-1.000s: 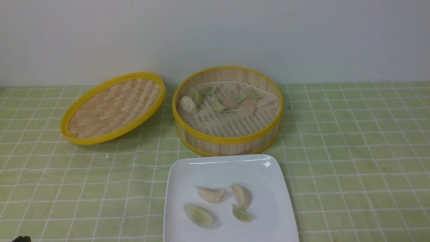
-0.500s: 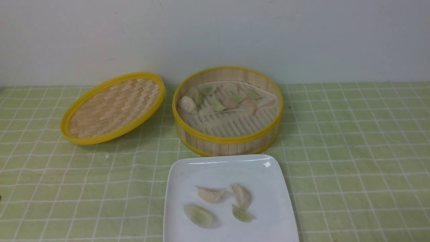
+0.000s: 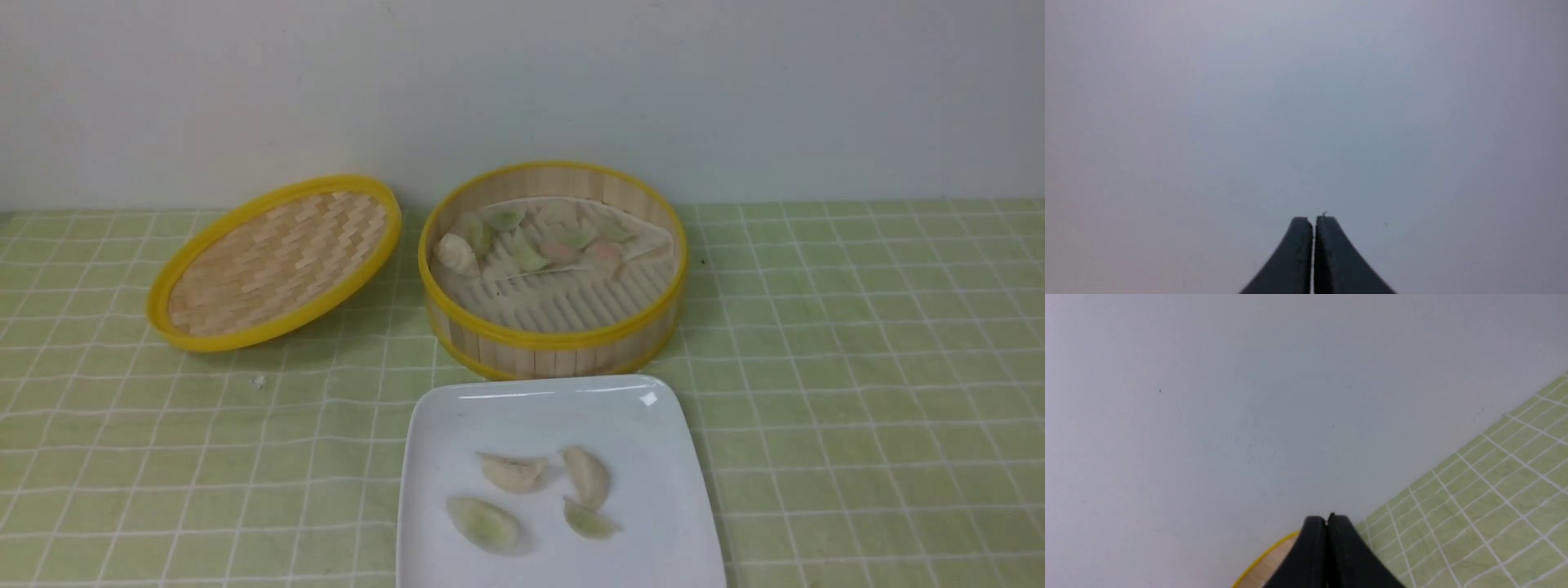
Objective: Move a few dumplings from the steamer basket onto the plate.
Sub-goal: Use the left arm to grab a dumpling from the steamer
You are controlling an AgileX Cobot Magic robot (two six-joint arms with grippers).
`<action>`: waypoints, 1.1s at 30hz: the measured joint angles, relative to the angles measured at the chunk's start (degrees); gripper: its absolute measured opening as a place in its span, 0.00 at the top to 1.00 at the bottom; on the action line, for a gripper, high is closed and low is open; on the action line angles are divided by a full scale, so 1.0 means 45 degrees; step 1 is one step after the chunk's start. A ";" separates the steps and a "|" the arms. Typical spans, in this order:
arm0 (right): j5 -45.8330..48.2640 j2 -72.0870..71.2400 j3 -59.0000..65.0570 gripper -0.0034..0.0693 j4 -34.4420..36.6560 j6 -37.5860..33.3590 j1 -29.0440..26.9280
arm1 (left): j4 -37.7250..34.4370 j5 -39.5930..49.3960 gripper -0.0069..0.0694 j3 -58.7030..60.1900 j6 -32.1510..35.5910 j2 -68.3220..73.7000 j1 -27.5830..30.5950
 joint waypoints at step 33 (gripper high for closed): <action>1.3890 1.0586 -1.2540 0.97 -0.1613 -0.5669 0.0152 | -0.2776 1.4127 0.92 -1.6338 0.9931 2.0954 -0.0397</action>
